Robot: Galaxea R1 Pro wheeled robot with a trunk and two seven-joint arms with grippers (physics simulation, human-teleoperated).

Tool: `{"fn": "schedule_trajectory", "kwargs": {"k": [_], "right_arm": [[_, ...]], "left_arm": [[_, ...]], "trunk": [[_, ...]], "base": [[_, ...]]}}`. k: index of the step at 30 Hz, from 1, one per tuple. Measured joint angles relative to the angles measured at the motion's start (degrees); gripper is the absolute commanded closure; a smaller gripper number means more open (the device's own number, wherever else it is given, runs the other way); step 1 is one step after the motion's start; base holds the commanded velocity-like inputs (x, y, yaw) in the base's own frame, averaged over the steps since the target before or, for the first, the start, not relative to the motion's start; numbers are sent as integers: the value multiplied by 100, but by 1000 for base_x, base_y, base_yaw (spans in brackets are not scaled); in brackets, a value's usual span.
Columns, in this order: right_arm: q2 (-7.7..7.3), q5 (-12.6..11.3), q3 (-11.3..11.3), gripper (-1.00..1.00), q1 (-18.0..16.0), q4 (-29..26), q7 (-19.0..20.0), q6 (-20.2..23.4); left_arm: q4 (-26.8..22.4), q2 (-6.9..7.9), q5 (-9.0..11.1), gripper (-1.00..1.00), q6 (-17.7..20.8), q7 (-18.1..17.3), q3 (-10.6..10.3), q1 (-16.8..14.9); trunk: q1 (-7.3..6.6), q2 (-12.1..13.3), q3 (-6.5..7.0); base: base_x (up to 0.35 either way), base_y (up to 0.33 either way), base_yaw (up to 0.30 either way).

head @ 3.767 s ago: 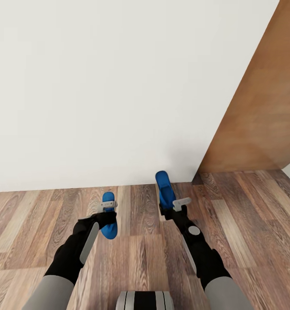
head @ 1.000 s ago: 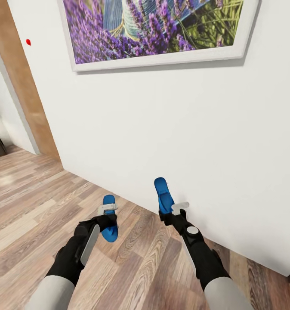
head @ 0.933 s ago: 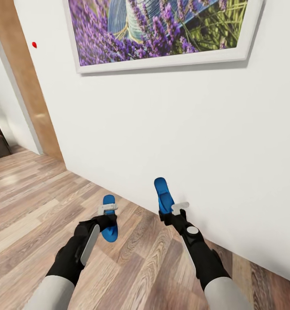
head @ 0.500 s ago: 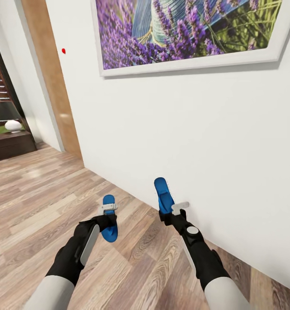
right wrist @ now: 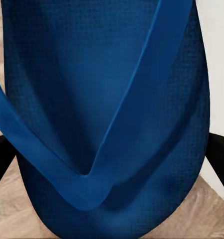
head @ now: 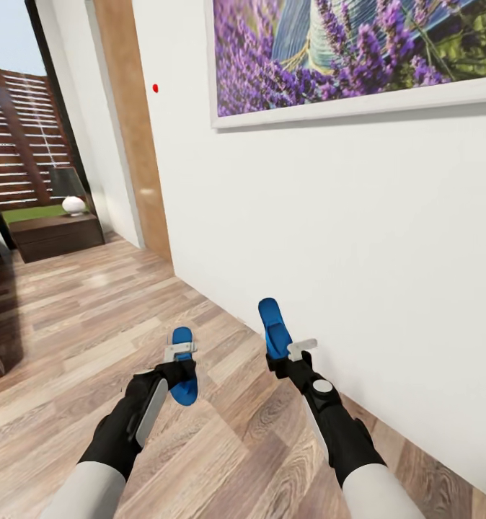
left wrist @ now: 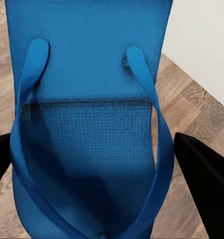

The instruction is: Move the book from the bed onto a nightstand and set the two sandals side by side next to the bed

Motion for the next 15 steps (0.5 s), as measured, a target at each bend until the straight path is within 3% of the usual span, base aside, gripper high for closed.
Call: {"fn": "schedule_trajectory", "kwargs": {"k": [6, 15], "right_arm": [[0, 4, 2, 100, 0, 11, 0, 0], [0, 4, 3, 100, 0, 14, -1, 0]], "left_arm": [[15, 6, -1, 100, -30, 0, 1, 0], [48, 8, 1, 100, -122, 0, 3, 0]], "trunk": [[-1, 0, 0], [-2, 0, 0]], "base": [[215, 144, 281], [305, 109, 281]]}}
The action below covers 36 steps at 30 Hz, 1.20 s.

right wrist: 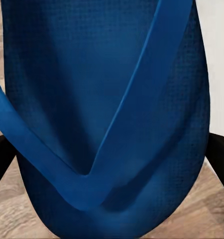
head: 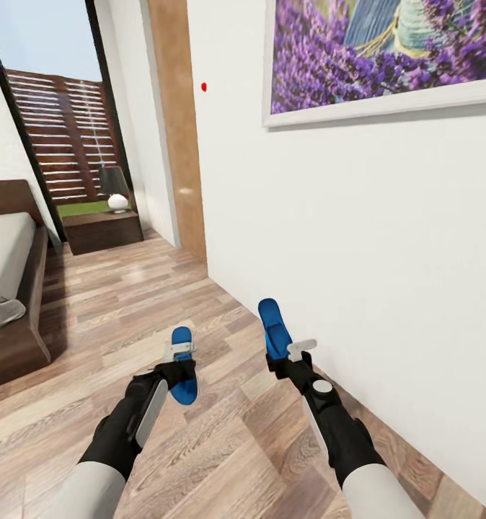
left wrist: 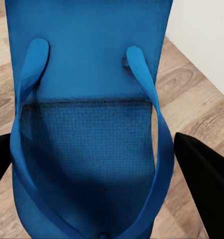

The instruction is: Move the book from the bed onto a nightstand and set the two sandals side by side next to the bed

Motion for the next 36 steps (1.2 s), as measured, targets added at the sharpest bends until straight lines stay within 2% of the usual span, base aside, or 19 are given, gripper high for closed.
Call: {"fn": "schedule_trajectory", "kwargs": {"k": [8, 18, 36], "right_arm": [[0, 0, -4, 100, 0, 6, 2, -6], [1, 0, -7, 100, 0, 6, 6, -7], [0, 8, -3, 100, 0, 130, 37, -175]], "left_arm": [[4, 9, 24, 100, -4, 0, 5, 0], [4, 9, 21, 100, -5, 0, 5, 0], [4, 9, 27, 100, -4, 0, 8, 0]], "trunk": [[0, 0, 0], [0, 0, 0], [0, 0, 0]], "base": [[329, -2, 281], [307, -139, 281], [308, -17, 281]]}}
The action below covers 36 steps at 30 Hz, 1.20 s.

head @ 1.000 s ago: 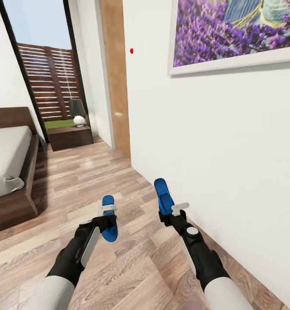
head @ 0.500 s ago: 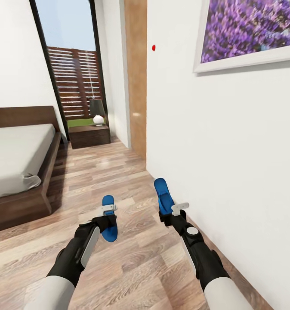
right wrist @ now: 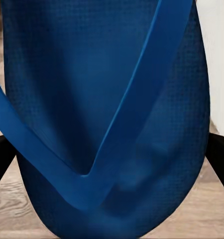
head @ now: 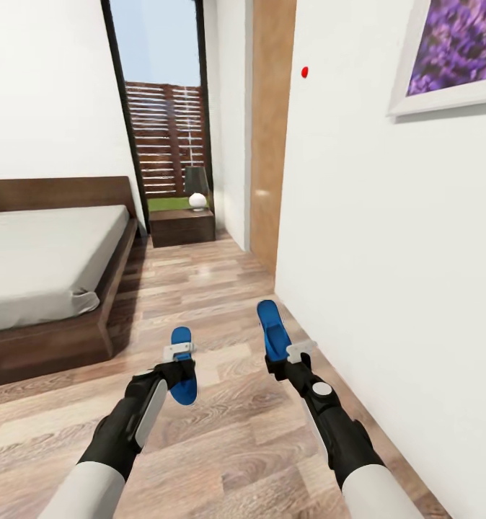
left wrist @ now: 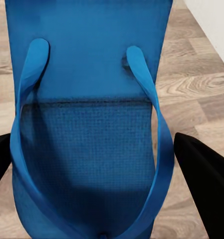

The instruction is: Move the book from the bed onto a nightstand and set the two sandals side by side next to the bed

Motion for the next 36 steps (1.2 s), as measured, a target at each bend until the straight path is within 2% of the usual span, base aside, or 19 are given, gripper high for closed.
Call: {"fn": "schedule_trajectory", "kwargs": {"k": [9, 18, 27, 36], "right_arm": [[0, 8, 2, 100, 0, -2, 2, 10], [-1, 2, 3, 100, 1, -5, 16, 4], [0, 1, 2, 100, 1, -2, 27, 9], [-1, 3, 3, 100, 1, 0, 12, 2]], "left_arm": [[2, 0, -1, 100, -2, 0, 3, 0], [3, 6, 5, 100, -2, 0, 12, -1], [2, 8, 0, 100, -2, 0, 13, -1], [3, 8, 6, 100, -2, 0, 15, -1]], "trunk": [[0, 0, 0], [0, 0, 0], [0, 0, 0], [0, 0, 0]], "base": [[327, -42, 247], [327, -52, 20], [326, -77, 155], [325, -7, 12]]}}
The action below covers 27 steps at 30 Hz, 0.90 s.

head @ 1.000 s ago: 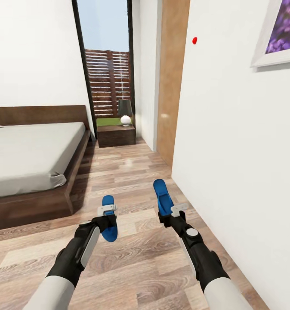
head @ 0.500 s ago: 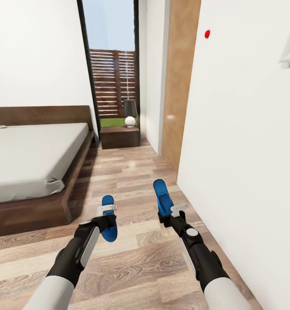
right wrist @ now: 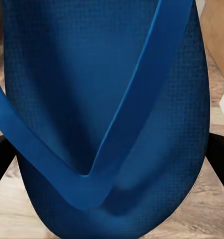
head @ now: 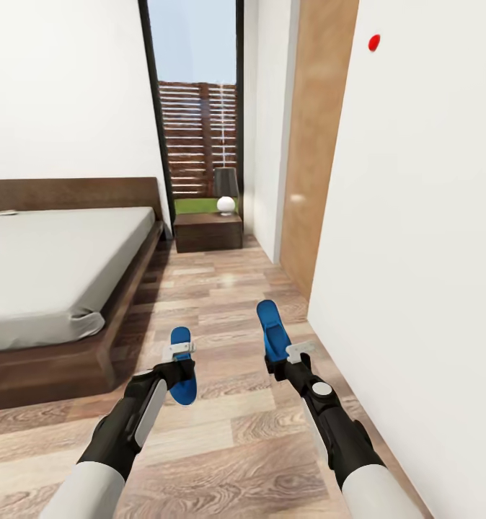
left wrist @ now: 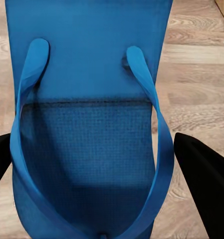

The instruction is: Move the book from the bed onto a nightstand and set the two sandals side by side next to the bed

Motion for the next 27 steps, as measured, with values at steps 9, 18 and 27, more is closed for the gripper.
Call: {"fn": "schedule_trajectory", "kwargs": {"k": [9, 18, 27], "right_arm": [[0, 6, 8, 100, -1, -2, 15, 17], [0, 7, 9, 100, 0, -3, 15, 18], [0, 5, 9, 100, 0, 5, 16, 17]], "left_arm": [[-1, 0, 1, 100, 1, 0, -1, -1], [1, 0, 0, 100, 0, 0, -2, 0], [5, 0, 0, 100, 0, 0, -2, 0]], "trunk": [[0, 0, 0], [0, 0, 0], [0, 0, 0]], "base": [[328, 32, 106], [330, 0, 4], [330, 0, 0]]}}
